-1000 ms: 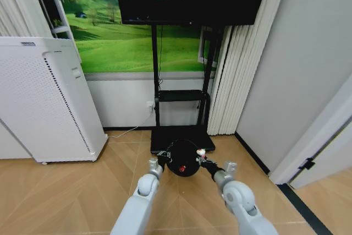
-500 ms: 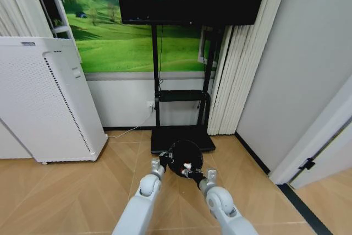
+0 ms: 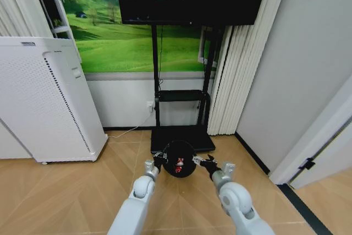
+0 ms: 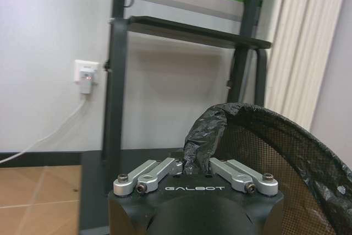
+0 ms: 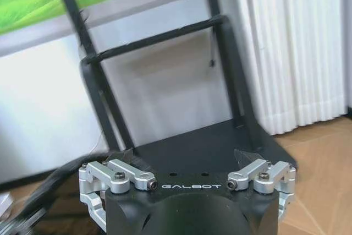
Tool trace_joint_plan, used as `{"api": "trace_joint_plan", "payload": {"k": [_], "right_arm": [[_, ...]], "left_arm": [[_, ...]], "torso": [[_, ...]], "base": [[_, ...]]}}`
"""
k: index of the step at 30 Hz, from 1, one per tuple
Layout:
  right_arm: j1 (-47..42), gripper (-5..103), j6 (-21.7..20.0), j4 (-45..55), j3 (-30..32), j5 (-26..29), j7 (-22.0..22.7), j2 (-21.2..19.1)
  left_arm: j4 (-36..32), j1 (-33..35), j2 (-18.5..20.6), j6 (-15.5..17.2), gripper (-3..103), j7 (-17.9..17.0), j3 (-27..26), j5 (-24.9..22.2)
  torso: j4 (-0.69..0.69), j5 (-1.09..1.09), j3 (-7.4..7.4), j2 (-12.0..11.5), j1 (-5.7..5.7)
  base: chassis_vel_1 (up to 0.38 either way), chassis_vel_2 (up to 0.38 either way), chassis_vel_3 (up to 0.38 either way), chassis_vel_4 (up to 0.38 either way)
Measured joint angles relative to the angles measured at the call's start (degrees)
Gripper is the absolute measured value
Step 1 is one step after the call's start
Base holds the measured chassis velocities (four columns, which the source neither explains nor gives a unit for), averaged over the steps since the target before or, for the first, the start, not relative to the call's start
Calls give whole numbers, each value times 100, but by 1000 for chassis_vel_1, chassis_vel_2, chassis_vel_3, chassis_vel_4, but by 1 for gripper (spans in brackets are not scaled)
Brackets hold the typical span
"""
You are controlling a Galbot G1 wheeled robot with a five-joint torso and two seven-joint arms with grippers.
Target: Pick up the trash bin and place the garbage on the floor into it.
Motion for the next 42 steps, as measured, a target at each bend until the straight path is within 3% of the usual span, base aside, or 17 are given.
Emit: {"api": "trace_joint_plan", "payload": {"k": [2, 6, 7, 8, 11, 14, 27, 42], "right_arm": [[-60, 100, 1, 9, 69, 8, 25, -2], [-412, 100, 286, -233, 151, -499, -39, 56], [-613, 100, 589, -515, 154, -1108, -254, 114], [-613, 100, 589, -515, 154, -1108, -254, 114], [-820, 100, 1230, -1167, 141, -2559, -548, 246], [-901, 100, 1458, -1464, 104, -3025, -602, 334], [-1176, 100, 1589, -1458, 66, -3170, -611, 393], [-1380, 100, 1630, -1300, 108, -3113, -627, 330]], "left_arm": [[-46, 43, 59, -1, 7, 16, -81, -23], [-216, 203, 213, -10, 7, 81, -424, -96], [-312, 299, 297, -11, 7, 127, -599, -134], [-312, 299, 297, -11, 7, 127, -599, -134], [-529, 525, 450, -16, 7, 169, -825, -254], [-647, 676, 507, -16, 7, 187, -914, -303], [-824, 769, 536, 22, 7, 187, -957, -310], [-862, 787, 496, 41, 7, 165, -940, -264]], "torso": [[1, 0, 0, 0, 0], [0, 1, 0, 0, 0], [0, 1, 0, 0, 0], [0, 1, 0, 0, 0], [0, 1, 0, 0, 0], [1, 1, 0, 0, 0], [-1, 0, 0, -1, 0], [0, 0, 0, -2, 0]], "base": [[0, 0, 0, 0], [0, 0, 0, 0], [0, 0, 0, 0], [0, 0, 0, 0], [0, 0, 0, 0], [0, 0, 0, 0], [28, 0, -28, 1], [196, -22, -180, 24]]}}
